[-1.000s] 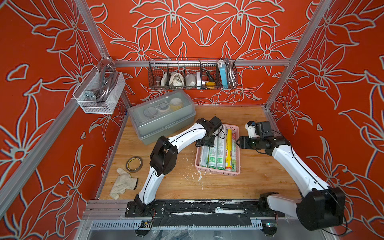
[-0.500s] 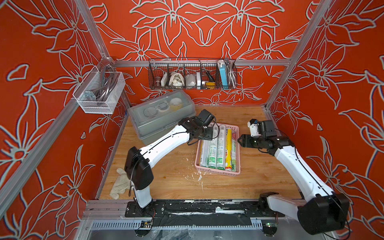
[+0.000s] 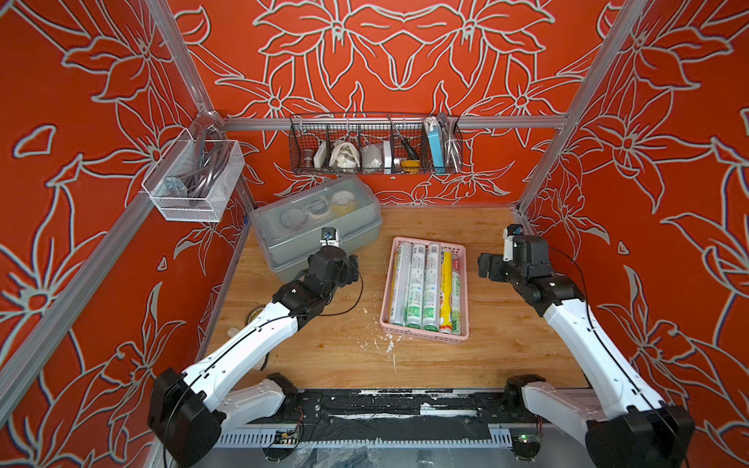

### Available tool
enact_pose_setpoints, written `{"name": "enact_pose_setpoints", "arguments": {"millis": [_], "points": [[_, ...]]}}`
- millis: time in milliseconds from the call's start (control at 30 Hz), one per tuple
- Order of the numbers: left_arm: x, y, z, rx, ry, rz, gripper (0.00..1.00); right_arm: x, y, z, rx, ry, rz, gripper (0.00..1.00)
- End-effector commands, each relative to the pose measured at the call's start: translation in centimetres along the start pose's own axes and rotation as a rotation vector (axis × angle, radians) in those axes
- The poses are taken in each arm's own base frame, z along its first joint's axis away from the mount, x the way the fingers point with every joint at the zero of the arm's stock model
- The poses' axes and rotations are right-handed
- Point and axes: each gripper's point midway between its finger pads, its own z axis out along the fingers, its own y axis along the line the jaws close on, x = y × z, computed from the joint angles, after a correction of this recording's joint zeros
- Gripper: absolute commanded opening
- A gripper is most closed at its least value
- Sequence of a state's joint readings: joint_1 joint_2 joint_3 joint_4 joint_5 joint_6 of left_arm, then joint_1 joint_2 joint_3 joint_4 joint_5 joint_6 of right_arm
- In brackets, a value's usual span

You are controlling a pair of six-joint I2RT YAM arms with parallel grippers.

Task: Put the plastic wrap into the basket
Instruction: Reset both arms

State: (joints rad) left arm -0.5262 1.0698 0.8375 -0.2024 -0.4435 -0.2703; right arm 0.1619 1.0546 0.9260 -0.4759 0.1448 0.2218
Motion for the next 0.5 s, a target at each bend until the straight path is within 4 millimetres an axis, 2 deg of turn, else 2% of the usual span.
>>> {"name": "enact_pose_setpoints", "arguments": {"millis": [0,100,300,400,467], "points": [[-1.2,2.3,-0.9,-0.047,-0.174,-0.029,0.88,-0.6,-2.5,1.5,0.139,-0.076,-0.031,1.0],[0.2,4.9,-1.3,-0.123,-0.204,-0.03,0.9,0.2,-3.4,3.3,0.166,-0.096,-0.034,1.0],[4.3,10.3,-1.3,-0.246,-0.223,0.001,0.95,2.4,-5.6,6.3,0.168,-0.057,0.058,1.0],[5.5,13.0,-1.6,-0.316,-0.239,-0.059,0.97,3.6,-6.9,7.4,0.224,-0.08,0.056,1.0],[6.4,14.1,-1.5,-0.319,-0.245,-0.102,0.97,4.6,-7.6,7.9,0.24,-0.076,0.072,1.0]]}}
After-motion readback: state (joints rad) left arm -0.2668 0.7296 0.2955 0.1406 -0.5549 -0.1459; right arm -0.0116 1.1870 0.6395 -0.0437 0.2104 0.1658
